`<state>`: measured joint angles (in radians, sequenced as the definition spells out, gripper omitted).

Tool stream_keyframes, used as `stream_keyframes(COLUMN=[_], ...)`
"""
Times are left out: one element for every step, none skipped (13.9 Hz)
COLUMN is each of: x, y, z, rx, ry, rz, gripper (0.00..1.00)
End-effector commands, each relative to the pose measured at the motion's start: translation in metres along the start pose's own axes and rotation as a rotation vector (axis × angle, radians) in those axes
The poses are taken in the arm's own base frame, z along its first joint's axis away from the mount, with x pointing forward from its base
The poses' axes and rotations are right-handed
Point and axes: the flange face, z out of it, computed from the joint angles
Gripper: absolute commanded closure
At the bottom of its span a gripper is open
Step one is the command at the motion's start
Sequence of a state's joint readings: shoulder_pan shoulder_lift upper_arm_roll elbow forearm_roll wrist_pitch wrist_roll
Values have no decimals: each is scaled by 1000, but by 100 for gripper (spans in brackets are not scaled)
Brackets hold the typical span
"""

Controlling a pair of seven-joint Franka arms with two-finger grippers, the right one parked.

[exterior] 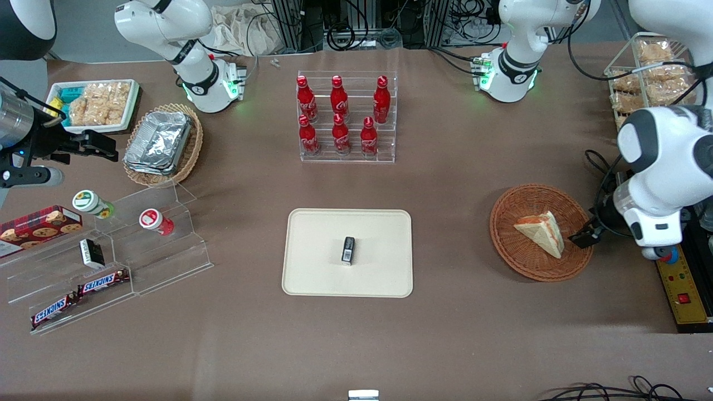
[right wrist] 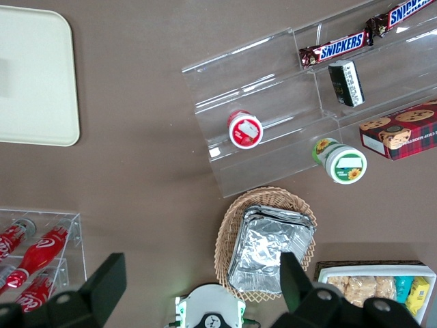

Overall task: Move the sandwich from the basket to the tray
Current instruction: 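Lower the open left gripper toward the sandwich in the wicker basket, then close the left gripper on the triangular sandwich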

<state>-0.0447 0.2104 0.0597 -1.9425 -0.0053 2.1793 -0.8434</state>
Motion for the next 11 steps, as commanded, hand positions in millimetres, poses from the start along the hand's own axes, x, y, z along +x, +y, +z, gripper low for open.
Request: stream_keyframes(x=[-13, -15, -17, -25, -28, -28, -30, -31, -32, -33, -33], y=[3, 2, 1, 4, 4, 3, 0, -3, -6, -11, -12], z=[28, 37, 47, 56, 66, 70, 75, 80, 83, 87, 90], rx=[3, 0, 1, -1, 2, 3, 13, 19, 27, 34, 32], ry=[-1, 2, 1, 4, 2, 1, -6, -10, -15, -19, -17], rz=[-52, -62, -66, -54, -51, -51, -52, -54, -53, -55, -56], gripper=[0, 0, 0, 0, 0, 0, 0, 0, 0, 0, 0])
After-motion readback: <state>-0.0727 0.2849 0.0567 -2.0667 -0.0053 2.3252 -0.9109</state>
